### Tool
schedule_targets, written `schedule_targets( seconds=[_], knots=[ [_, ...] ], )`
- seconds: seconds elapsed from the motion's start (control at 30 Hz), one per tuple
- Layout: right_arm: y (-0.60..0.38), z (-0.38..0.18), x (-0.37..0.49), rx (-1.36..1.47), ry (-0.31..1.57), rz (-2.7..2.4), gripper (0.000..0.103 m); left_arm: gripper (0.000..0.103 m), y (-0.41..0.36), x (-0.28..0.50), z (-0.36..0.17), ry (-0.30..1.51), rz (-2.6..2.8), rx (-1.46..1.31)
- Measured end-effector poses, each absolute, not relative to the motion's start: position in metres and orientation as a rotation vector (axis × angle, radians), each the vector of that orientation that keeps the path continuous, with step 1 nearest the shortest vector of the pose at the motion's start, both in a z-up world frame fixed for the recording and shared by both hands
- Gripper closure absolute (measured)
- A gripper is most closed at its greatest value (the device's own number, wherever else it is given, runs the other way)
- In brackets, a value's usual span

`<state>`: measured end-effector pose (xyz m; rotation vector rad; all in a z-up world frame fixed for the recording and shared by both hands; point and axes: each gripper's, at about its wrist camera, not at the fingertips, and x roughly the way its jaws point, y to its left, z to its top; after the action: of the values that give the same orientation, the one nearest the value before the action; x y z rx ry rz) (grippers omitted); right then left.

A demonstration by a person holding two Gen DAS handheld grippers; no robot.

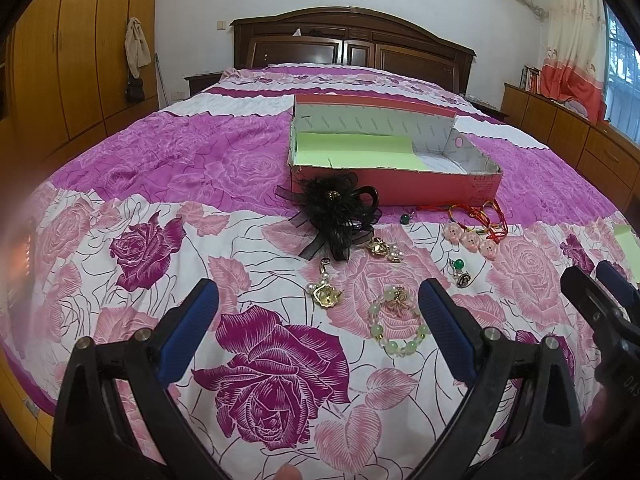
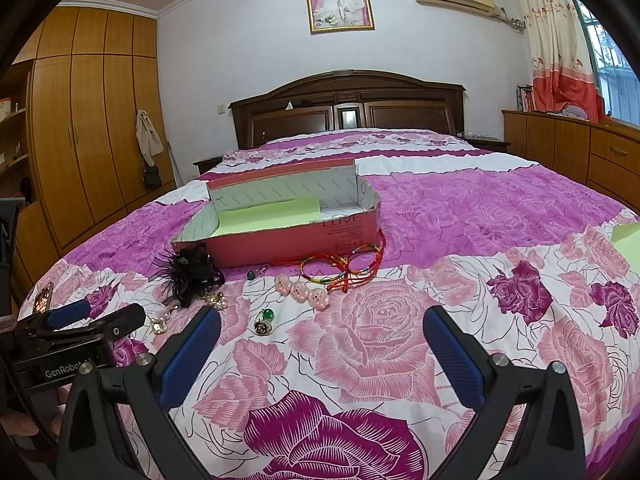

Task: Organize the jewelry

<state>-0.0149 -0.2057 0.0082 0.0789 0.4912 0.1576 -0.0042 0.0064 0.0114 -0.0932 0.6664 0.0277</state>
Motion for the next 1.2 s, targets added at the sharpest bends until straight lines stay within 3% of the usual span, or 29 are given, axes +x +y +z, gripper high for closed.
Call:
schedule_targets(
  seconds=[1.2],
  knots=[
    [-0.204, 0.035, -0.020, 0.087, 0.478, 0.158, 0.000, 0.009, 0.002, -0.009, 0.036, 0.648, 0.020, -0.079]
  ],
)
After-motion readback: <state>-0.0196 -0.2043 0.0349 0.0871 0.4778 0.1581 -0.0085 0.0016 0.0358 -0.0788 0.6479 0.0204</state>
